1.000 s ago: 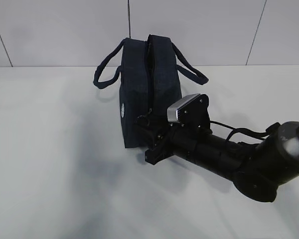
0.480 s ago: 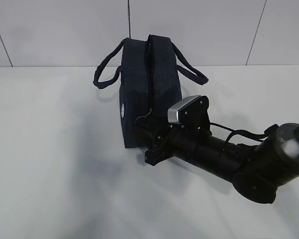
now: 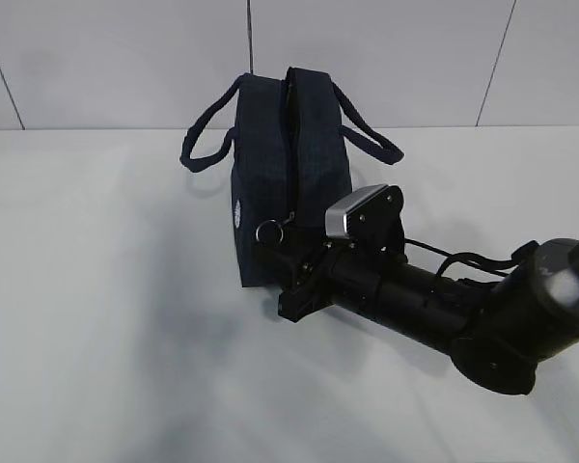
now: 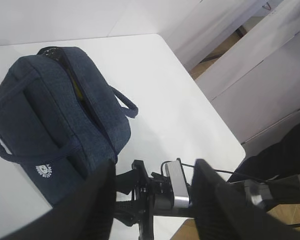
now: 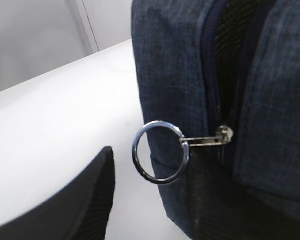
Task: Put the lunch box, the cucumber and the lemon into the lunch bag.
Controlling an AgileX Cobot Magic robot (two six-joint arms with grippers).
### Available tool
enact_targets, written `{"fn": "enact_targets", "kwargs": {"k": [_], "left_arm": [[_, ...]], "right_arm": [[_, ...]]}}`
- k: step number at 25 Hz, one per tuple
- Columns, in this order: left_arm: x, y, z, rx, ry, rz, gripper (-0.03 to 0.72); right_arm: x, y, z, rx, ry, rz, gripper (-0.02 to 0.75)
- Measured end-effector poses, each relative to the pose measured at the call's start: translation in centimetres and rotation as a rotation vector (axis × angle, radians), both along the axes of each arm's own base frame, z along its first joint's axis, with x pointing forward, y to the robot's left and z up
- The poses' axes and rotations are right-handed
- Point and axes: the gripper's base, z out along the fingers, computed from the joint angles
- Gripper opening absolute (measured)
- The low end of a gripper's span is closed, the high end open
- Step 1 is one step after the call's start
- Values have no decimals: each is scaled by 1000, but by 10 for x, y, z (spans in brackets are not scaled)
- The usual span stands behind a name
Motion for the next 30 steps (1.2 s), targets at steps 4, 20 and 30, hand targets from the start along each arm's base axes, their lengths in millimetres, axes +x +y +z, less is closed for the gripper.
{"fn": "enact_targets", "kwargs": {"k": [4, 20, 30], "left_arm": [[0, 0, 0, -4, 0, 0, 354], [0, 0, 1, -7, 0, -1, 354], [0, 0, 1, -7, 0, -1, 354]], "right_arm": [[-1, 0, -3, 3, 10, 4, 348], [3, -4, -14, 81, 118, -75, 348], [-1, 1, -14, 66, 119, -4, 348]]}}
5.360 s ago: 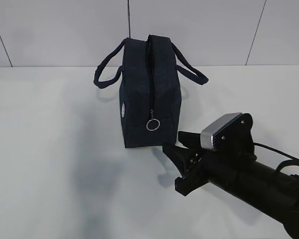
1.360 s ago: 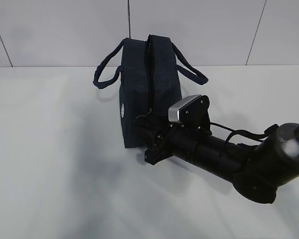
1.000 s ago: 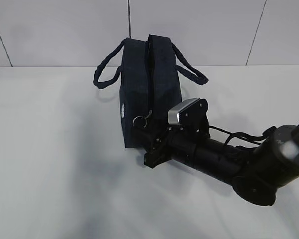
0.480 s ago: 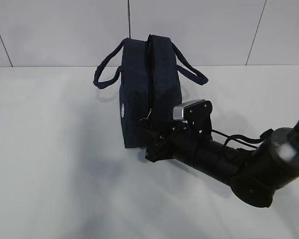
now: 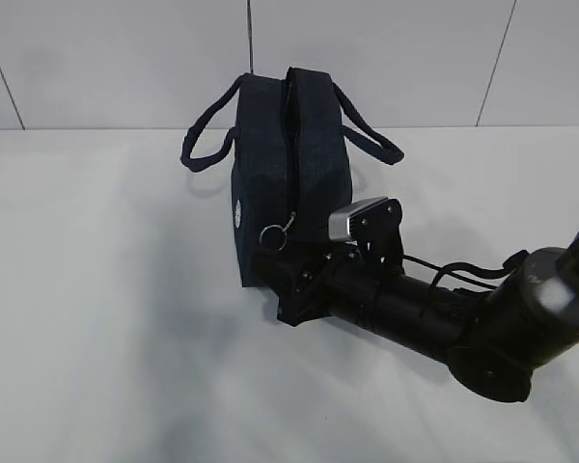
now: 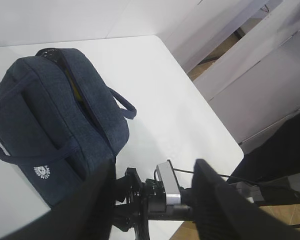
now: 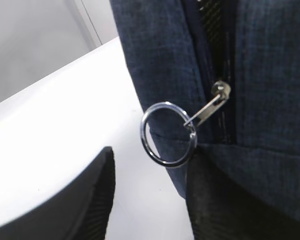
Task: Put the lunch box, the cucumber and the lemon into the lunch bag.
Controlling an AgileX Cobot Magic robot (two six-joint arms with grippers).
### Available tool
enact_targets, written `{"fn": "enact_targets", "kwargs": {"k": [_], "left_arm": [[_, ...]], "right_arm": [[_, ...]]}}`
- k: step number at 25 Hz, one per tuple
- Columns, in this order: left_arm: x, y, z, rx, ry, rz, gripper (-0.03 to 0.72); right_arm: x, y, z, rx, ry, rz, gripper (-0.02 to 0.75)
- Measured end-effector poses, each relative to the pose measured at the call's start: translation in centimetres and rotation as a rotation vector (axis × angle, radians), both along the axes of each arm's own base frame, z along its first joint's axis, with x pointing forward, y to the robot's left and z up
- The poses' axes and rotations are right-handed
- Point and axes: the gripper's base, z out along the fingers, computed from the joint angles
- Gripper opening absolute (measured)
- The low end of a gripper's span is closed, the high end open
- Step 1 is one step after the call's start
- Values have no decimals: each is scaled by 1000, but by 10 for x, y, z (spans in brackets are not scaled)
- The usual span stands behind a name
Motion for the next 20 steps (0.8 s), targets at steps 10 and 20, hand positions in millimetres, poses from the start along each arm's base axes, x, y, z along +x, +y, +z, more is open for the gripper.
{"fn": "enact_targets", "kwargs": {"k": [10, 20], "left_arm": [[0, 0, 0, 0, 0, 0, 354], [0, 0, 0, 0, 1, -3, 354]], "right_arm": [[4, 0, 2, 54, 41, -35, 348], [5, -1, 2, 108, 96, -66, 275]]}}
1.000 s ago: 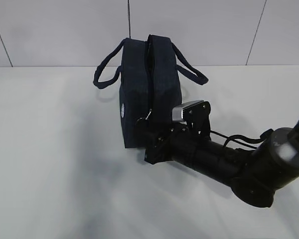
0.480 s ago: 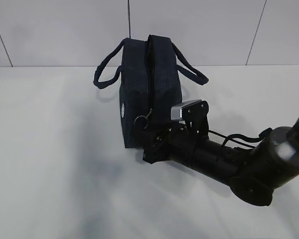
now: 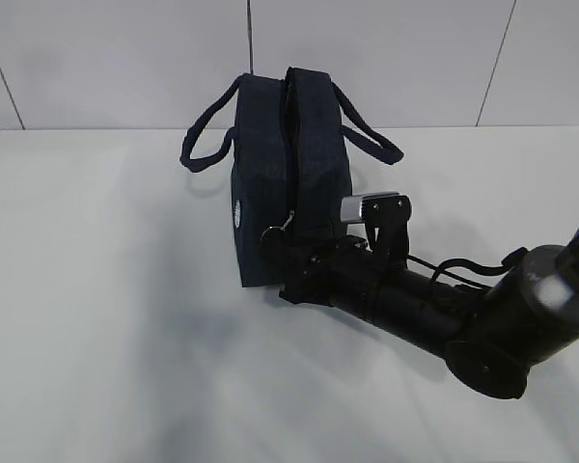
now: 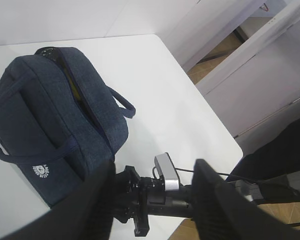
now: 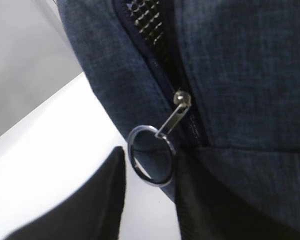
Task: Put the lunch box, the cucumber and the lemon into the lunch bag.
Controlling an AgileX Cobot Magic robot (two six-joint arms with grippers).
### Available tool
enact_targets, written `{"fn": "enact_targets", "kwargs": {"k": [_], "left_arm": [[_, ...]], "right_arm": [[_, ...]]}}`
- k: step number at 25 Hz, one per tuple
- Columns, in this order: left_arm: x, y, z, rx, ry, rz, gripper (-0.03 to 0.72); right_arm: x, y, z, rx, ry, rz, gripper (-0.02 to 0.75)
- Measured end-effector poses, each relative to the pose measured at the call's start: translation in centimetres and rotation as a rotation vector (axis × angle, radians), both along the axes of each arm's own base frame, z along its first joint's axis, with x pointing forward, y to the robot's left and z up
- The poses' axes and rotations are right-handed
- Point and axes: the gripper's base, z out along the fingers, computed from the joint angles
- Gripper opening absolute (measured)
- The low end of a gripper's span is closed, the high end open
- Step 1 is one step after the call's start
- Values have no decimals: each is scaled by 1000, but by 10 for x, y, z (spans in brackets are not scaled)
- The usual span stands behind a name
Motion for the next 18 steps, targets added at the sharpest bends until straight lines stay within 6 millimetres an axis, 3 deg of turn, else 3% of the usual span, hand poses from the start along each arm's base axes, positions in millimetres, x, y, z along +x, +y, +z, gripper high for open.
{"fn": "enact_targets", "kwargs": {"k": [4, 11, 16, 18], "left_arm": [[0, 0, 0, 0, 0, 0, 338], [0, 0, 0, 0, 0, 0, 301], [0, 0, 0, 0, 0, 0, 299], [0, 0, 0, 0, 0, 0, 298]], "right_arm": [[0, 0, 0, 0, 0, -1, 180], [0, 0, 0, 0, 0, -2, 148], [-1, 1, 0, -3, -2, 12, 18], [-2, 1, 0, -7, -3, 26, 0]]}}
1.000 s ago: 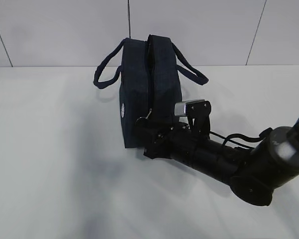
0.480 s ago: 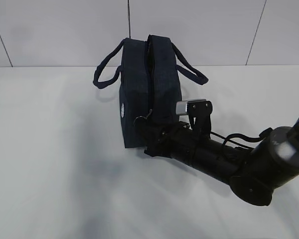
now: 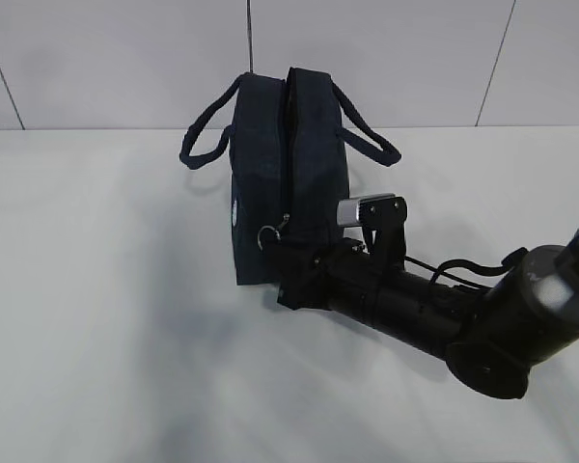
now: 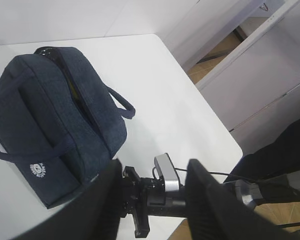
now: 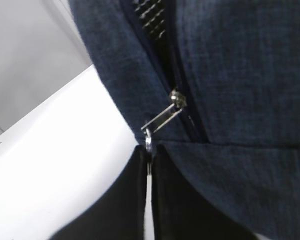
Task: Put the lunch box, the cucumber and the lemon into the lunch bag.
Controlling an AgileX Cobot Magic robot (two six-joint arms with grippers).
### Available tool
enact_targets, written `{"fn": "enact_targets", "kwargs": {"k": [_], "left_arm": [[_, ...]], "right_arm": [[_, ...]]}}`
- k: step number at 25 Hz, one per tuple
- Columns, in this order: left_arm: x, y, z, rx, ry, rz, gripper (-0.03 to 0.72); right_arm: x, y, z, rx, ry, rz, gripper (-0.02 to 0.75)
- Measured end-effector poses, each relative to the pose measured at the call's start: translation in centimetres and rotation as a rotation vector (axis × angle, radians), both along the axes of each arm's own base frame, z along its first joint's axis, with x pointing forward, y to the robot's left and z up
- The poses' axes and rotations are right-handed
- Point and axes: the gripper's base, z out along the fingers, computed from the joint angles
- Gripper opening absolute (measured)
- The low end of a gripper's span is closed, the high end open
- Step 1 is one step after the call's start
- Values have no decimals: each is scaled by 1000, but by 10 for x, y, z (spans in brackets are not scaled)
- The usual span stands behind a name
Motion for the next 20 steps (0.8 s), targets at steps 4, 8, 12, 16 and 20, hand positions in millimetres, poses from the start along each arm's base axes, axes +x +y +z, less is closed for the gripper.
{"fn": "enact_targets", "kwargs": {"k": [4, 8, 12, 16, 20], "left_arm": [[0, 0, 0, 0, 0, 0, 298], [0, 0, 0, 4, 1, 0, 298], [0, 0, -1, 6, 1, -1, 298], [-2, 0, -1, 8, 10, -16, 298], [-3, -1, -1, 10, 18, -32, 298]], "right_arm": [[-1, 1, 0, -4, -2, 14, 0], [-5, -1, 3, -6, -1, 18, 0], [-11, -4, 4, -12, 11, 18, 0], [-15, -6, 7, -11, 13, 18, 0], [-15, -7, 20, 1, -14, 15, 0]]}}
